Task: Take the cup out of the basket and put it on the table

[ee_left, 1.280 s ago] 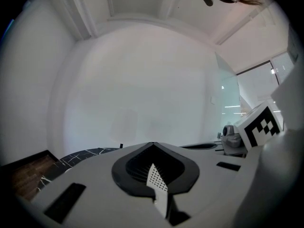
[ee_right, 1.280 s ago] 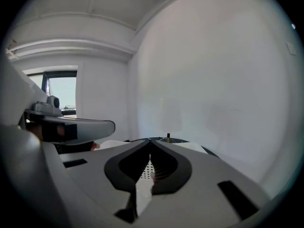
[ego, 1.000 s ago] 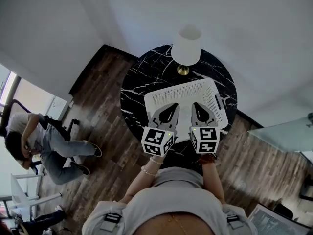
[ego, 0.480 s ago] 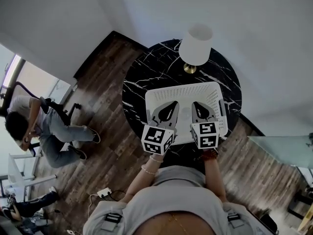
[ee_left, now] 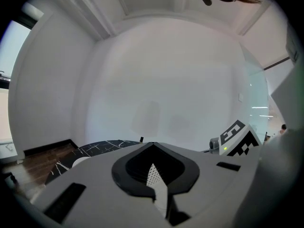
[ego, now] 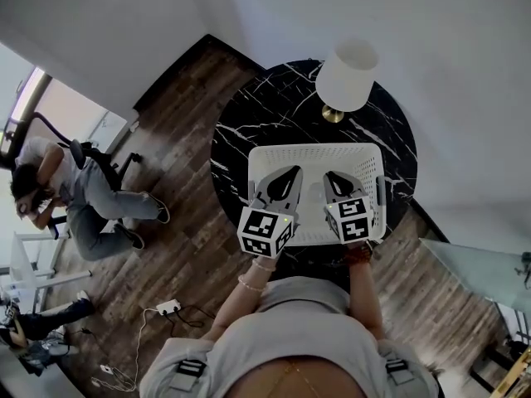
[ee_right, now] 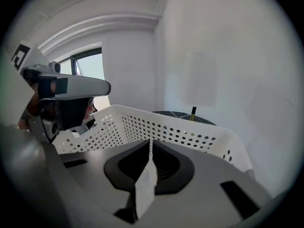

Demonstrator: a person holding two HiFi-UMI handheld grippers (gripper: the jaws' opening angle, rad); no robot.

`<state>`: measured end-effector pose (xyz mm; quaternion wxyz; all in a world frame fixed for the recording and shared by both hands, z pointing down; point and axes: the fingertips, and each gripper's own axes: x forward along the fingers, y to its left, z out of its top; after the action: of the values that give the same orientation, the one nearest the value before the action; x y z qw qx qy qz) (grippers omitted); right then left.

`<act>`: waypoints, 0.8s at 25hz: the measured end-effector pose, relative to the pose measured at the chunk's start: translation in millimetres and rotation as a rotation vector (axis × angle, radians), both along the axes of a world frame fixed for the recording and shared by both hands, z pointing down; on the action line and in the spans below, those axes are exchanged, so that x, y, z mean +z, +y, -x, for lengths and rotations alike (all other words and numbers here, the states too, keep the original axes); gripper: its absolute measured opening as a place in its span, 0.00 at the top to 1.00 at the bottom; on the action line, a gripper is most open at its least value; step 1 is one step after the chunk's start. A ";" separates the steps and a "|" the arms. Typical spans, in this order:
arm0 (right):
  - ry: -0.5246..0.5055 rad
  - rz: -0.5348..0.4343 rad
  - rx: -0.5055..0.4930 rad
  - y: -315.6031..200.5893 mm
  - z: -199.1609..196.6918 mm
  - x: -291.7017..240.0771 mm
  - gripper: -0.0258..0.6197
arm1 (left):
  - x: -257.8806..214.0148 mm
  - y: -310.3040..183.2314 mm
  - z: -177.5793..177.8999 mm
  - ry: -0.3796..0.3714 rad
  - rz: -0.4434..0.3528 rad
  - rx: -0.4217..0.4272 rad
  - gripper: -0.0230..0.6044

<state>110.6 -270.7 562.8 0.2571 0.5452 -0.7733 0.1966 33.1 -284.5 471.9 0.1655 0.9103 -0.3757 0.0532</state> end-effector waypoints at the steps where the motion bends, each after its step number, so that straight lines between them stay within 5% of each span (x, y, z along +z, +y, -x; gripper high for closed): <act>1: -0.015 0.016 -0.012 -0.5 0.1 4.4 0.94 | 0.8 -0.9 -0.4 -0.002 0.002 -0.005 0.95; 20: -0.016 0.295 -0.276 4.7 10.8 74.9 0.82 | 8.5 -23.6 -6.8 -0.017 0.017 -0.087 0.95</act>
<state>99.8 -266.1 637.6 0.3527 0.3889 -0.8054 0.2751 39.9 -308.1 480.3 0.1720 0.8912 -0.4158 0.0569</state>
